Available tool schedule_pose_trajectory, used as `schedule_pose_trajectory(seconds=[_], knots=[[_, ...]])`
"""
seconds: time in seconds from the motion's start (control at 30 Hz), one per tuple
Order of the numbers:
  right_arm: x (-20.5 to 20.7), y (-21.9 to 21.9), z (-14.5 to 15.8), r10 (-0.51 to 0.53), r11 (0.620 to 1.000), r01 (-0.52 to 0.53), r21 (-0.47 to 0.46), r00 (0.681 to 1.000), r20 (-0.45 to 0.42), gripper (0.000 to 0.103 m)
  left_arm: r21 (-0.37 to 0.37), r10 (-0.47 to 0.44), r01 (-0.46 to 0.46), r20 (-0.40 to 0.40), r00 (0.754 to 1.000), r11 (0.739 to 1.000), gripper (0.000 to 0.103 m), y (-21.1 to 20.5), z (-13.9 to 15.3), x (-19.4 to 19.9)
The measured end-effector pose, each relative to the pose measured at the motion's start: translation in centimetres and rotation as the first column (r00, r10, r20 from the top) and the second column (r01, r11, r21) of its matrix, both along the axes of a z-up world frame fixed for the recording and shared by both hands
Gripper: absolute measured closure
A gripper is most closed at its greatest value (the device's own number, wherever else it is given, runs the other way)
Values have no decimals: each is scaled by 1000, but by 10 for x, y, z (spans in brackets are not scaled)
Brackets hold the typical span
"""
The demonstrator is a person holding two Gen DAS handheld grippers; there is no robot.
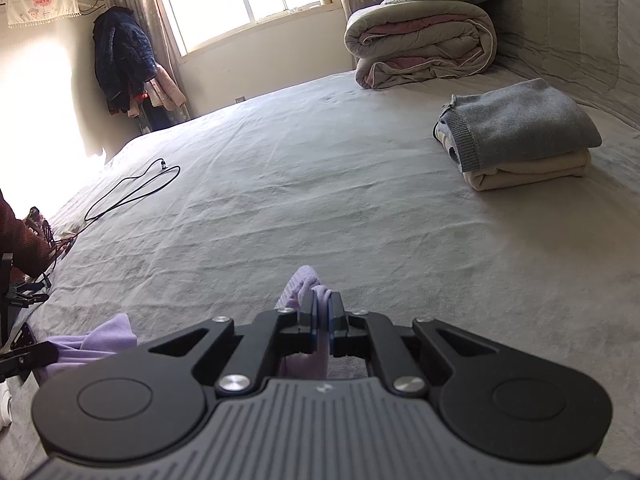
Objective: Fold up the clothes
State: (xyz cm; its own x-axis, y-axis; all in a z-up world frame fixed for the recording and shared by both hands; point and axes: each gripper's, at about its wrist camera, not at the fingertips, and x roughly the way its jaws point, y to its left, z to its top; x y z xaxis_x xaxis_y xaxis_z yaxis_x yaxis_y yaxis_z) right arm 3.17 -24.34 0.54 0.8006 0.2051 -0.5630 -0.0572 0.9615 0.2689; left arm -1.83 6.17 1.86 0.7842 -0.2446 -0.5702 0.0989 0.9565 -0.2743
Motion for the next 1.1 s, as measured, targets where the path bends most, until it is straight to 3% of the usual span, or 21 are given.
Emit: schedule_pose_trajectory(seconds=[0.6, 1.1], knots=[[2, 19, -10, 42, 999, -43, -28, 999, -21, 97, -14, 72, -72, -4, 997, 997, 97, 24, 3, -7], [3, 23, -15, 57, 997, -59, -40, 997, -42, 97, -10, 68, -69, -55, 996, 998, 97, 30, -3, -6]])
